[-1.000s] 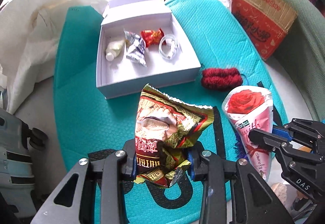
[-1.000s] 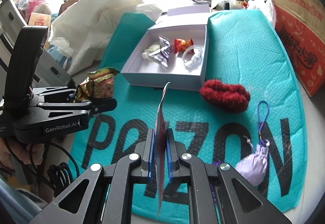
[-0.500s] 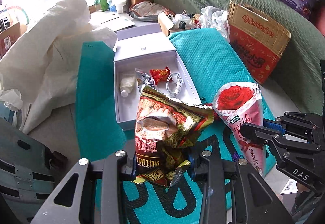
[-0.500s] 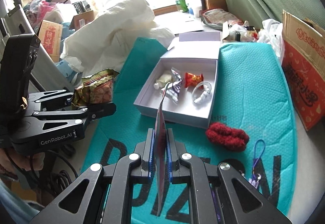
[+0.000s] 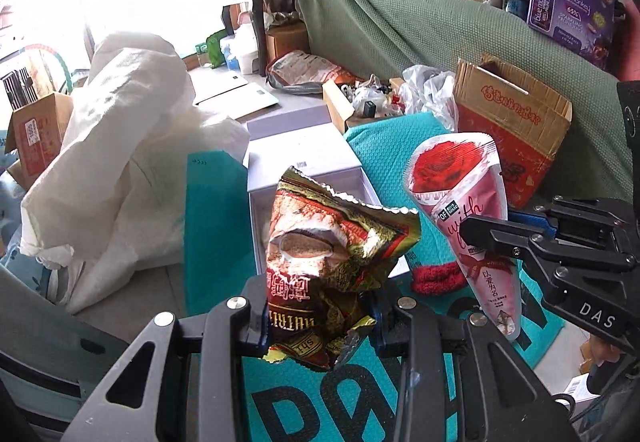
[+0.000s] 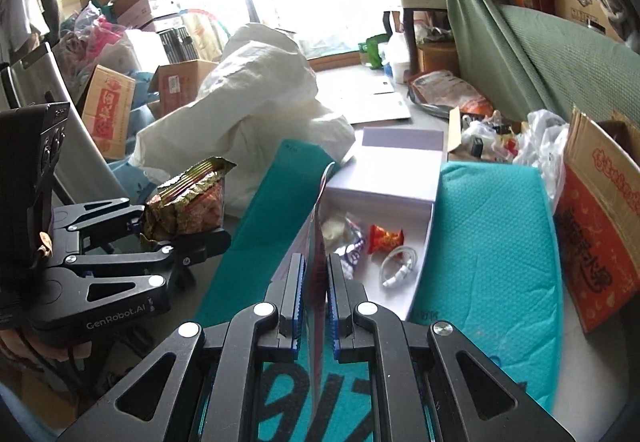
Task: Organize soft objects
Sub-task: 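Carry the snack bag over the white box with left tool while right tool carries the pink packet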
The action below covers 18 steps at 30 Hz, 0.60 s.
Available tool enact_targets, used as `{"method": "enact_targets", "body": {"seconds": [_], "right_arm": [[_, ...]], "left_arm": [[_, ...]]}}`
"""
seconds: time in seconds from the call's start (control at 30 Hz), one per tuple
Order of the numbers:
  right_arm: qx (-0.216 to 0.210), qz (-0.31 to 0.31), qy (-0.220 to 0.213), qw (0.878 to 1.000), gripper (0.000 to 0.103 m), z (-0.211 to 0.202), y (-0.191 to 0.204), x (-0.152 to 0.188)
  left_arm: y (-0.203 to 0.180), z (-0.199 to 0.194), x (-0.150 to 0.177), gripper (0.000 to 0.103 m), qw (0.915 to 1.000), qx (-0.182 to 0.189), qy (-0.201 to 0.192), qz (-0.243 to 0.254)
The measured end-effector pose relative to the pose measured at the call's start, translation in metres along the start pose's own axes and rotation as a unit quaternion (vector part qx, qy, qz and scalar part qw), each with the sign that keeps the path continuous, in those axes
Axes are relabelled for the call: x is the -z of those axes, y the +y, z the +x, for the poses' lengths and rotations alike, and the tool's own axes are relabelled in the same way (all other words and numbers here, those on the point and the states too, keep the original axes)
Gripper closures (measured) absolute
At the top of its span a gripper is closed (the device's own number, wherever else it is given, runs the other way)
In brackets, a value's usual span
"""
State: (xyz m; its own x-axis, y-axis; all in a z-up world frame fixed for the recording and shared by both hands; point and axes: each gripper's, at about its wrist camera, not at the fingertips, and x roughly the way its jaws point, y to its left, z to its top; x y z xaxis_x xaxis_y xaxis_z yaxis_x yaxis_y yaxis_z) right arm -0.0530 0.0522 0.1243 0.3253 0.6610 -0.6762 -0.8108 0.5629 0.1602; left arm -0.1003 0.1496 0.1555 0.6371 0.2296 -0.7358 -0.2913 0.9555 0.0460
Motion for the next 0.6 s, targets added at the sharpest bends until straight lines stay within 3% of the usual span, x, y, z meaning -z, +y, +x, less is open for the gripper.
{"method": "enact_targets", "body": {"seconds": [0.4,0.6], "right_arm": [[0.003,-0.016,-0.046,0.999,0.092,-0.001,-0.007,-0.072],[0.012,-0.03,-0.058,0.998,0.092,0.011,-0.012,-0.097]], "left_arm": [[0.02,-0.017,-0.064,0.068,0.9979,-0.012,-0.062,0.013],[0.029,-0.005,-0.086,0.068,0.9976,-0.017,-0.066,0.015]]}}
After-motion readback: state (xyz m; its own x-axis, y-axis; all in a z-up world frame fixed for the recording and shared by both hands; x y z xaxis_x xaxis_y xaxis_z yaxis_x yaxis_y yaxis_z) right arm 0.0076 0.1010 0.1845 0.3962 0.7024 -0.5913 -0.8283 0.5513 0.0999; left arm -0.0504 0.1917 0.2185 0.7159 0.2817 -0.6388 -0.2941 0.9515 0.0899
